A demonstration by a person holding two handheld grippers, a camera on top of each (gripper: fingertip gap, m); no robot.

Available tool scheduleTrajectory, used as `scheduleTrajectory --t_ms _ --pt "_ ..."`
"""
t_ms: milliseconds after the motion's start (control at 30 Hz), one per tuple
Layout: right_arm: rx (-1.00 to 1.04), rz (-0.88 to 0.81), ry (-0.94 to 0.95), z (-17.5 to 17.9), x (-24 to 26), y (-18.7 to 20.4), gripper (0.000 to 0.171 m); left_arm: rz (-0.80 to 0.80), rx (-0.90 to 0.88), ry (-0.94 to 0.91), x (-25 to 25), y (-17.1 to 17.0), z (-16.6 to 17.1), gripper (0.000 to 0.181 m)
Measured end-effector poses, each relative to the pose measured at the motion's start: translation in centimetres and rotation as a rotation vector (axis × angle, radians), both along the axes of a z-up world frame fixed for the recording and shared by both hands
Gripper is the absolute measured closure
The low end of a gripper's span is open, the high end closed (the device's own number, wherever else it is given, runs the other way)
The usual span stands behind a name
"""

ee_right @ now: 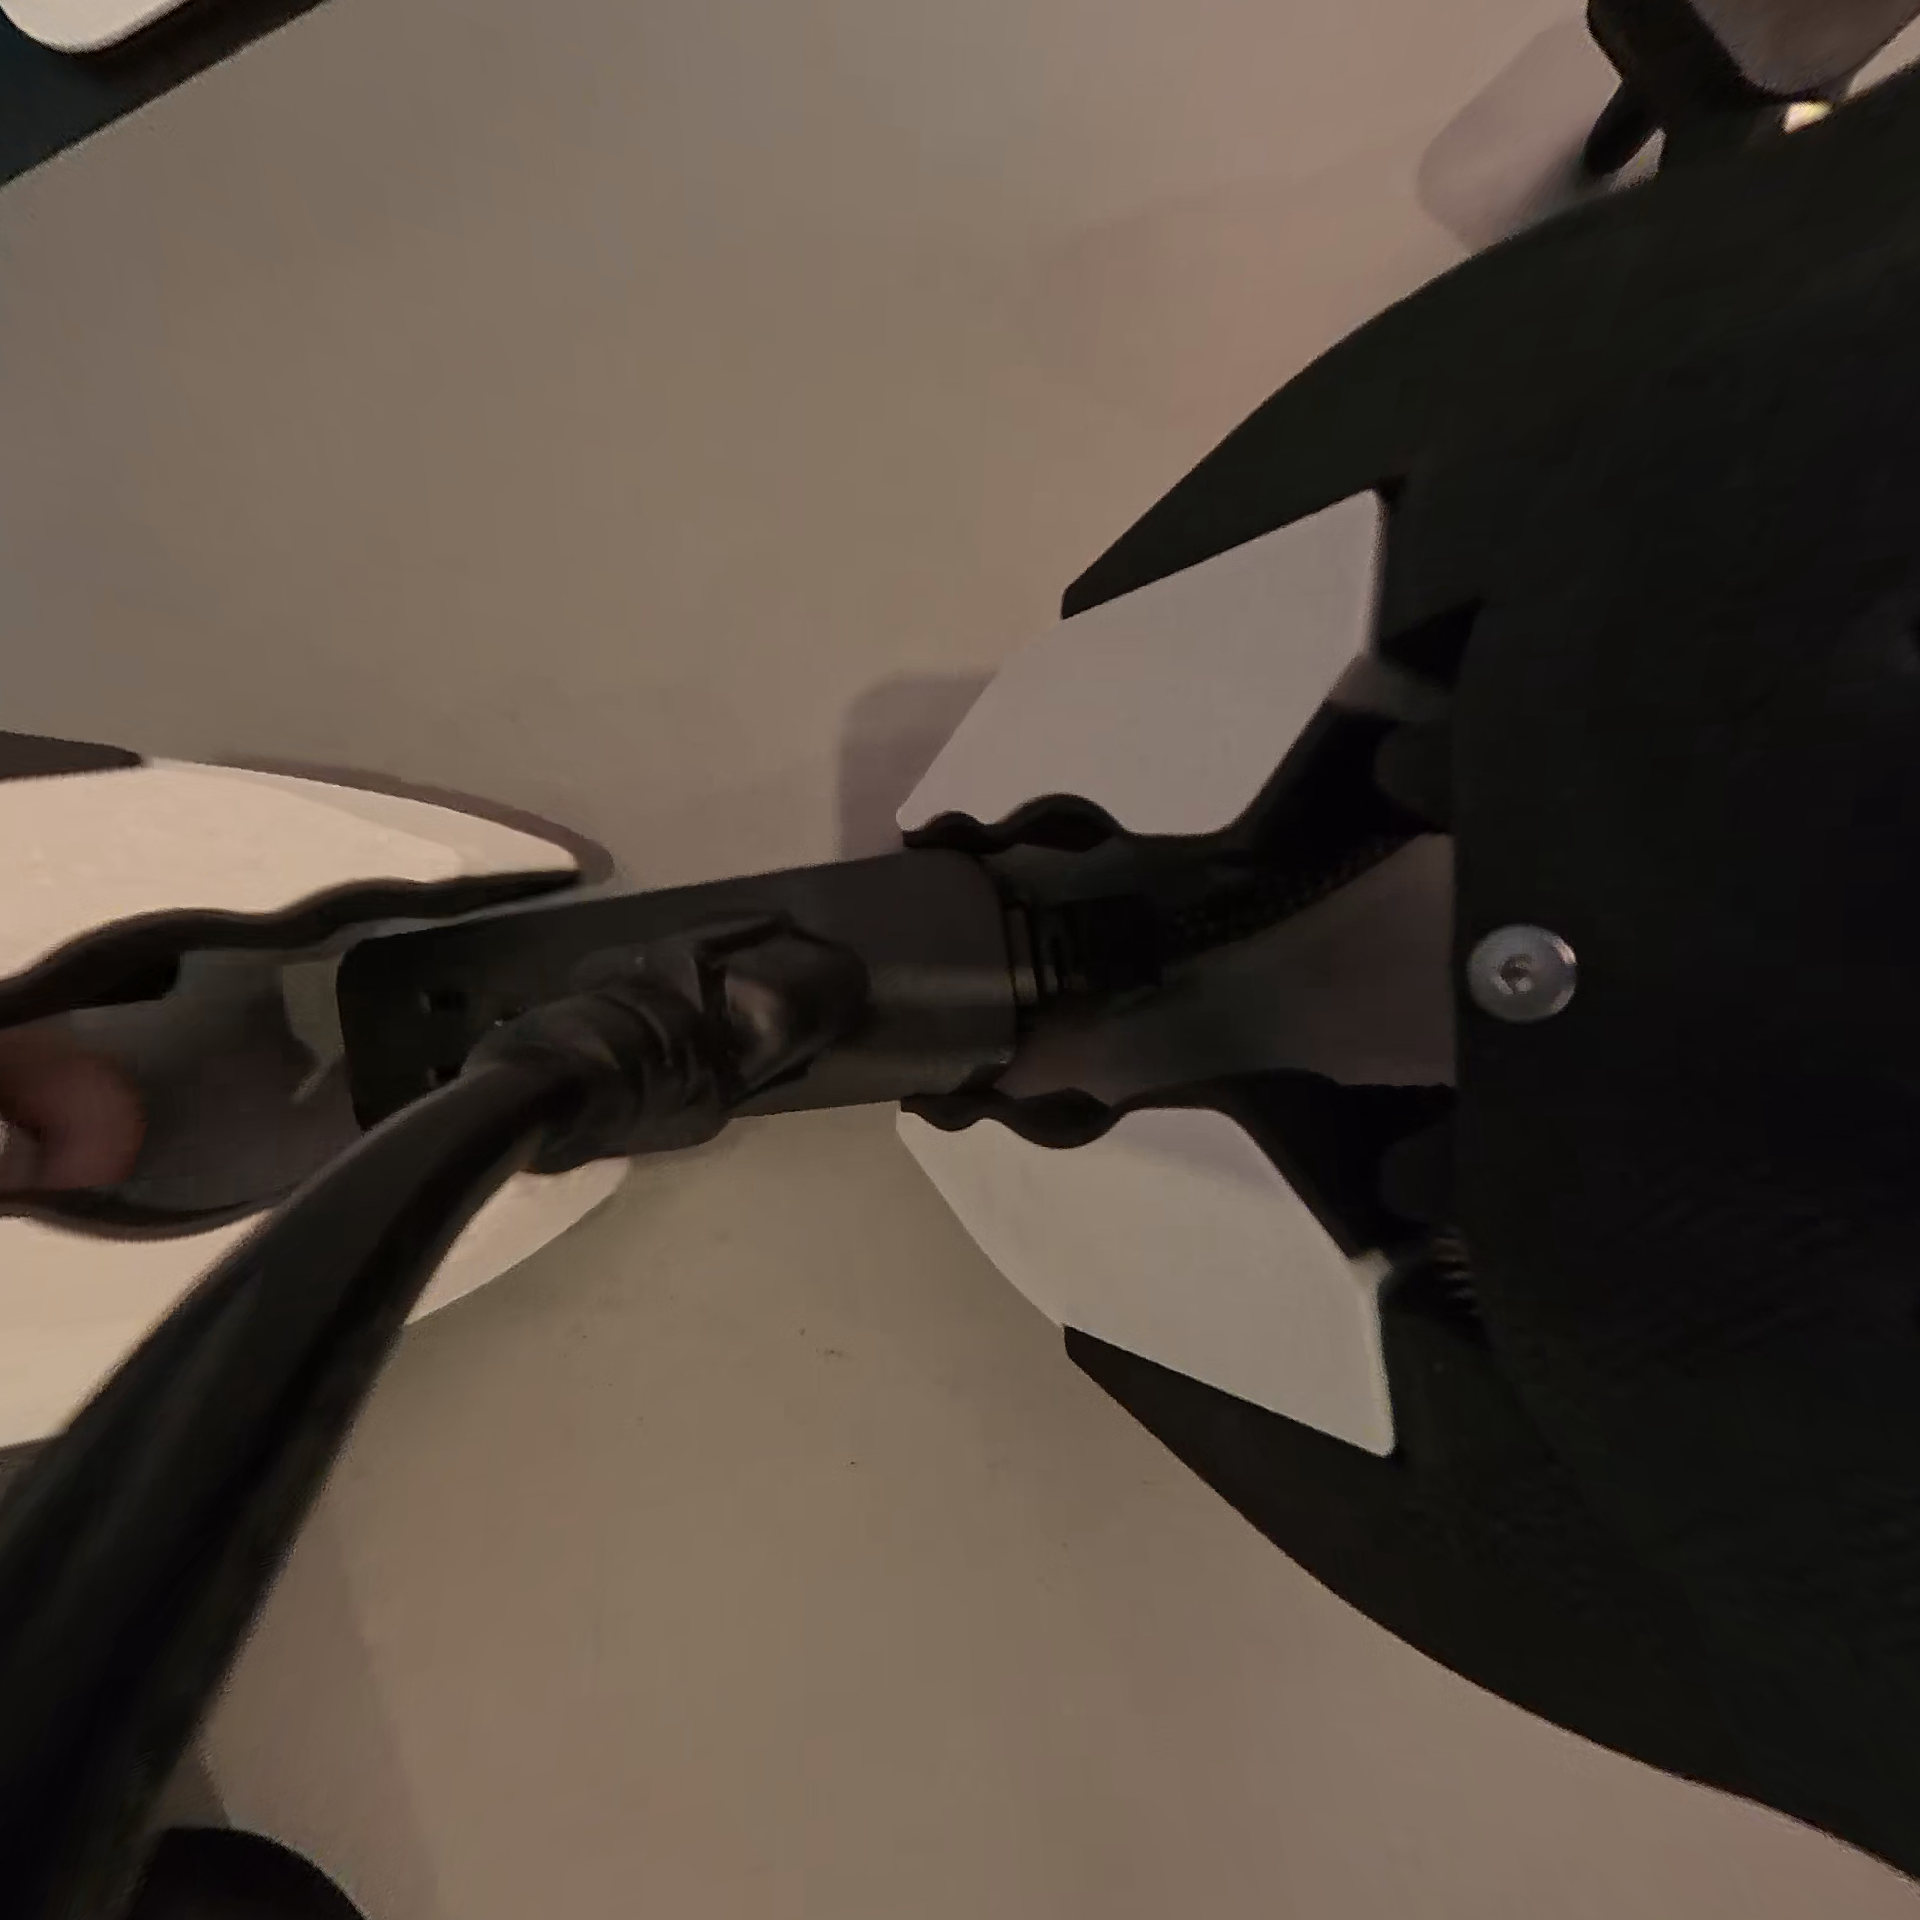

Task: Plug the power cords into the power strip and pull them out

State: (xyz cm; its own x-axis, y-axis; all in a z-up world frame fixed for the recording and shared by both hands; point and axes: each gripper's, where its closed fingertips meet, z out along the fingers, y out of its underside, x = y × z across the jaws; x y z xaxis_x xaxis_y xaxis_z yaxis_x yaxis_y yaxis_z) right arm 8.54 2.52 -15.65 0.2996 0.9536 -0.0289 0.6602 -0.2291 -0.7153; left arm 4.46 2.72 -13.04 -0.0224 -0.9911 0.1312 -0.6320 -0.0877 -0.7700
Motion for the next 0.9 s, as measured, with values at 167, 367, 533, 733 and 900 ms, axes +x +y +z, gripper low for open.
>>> scheduleTrajectory --t_ms 167,367,533,733,900 --pt "0.017 0.005 0.028 0.1 0.0 0.0 0.125 -0.007 0.129 -0.012 1.9 -0.5 3.2 0.138" --pt "0.020 0.007 0.017 0.1 0.0 0.0 0.125 -0.011 0.194 -0.006 3.8 -1.2 5.0 0.153" --pt "0.036 0.008 -0.036 0.1 -0.1 0.2 0.126 -0.016 0.273 0.097 4.0 -1.0 4.5 0.165" --pt "0.005 0.024 -0.077 0.1 0.0 0.3 0.126 -0.020 0.344 0.191 4.2 -0.6 4.0 0.165" --pt "-0.020 0.031 -0.133 0.0 0.1 0.3 0.126 -0.029 0.352 0.181 4.7 -0.4 3.1 0.162"
